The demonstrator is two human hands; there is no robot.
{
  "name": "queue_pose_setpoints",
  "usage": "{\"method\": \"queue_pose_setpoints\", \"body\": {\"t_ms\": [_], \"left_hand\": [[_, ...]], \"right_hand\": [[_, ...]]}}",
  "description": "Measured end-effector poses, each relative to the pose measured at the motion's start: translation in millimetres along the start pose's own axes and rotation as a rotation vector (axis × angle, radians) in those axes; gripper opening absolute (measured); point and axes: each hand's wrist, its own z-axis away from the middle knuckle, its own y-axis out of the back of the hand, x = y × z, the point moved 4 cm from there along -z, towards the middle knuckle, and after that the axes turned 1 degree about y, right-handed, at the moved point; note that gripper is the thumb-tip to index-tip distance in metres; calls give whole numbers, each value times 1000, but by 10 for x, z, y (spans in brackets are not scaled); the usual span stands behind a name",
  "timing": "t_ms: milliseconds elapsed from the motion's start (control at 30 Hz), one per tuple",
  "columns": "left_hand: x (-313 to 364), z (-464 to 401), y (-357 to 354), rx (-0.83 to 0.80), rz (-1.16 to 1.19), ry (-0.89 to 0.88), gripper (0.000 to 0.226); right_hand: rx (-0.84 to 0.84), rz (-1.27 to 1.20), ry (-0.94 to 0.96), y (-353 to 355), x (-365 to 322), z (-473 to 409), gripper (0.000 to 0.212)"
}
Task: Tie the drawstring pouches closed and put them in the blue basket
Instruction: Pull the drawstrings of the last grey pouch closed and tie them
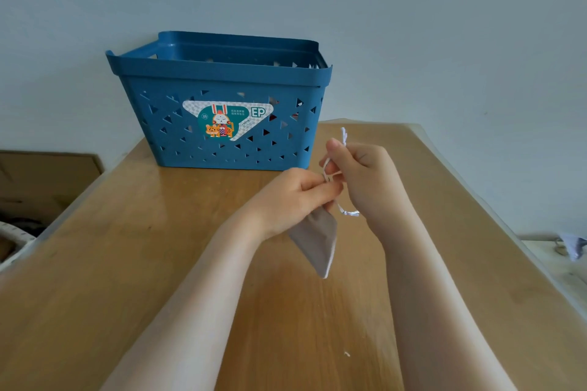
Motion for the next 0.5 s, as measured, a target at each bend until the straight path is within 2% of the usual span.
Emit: {"method": "queue_pose_setpoints", "body": {"t_ms": [100,233,367,500], "left_hand": [[-9,-14,71,129,5,-8,44],[7,-34,158,243,110,-26,41],[8,-29,185,281,109,15,38],[-69,-50,209,356,153,130,36]], "right_hand": [[-46,-35,20,-52,9,2,33],[-80,142,120,-72,-25,21,10],[-127,219,190,-114,-41,37,26],[-91,185,153,-104,-10,34,24]]}}
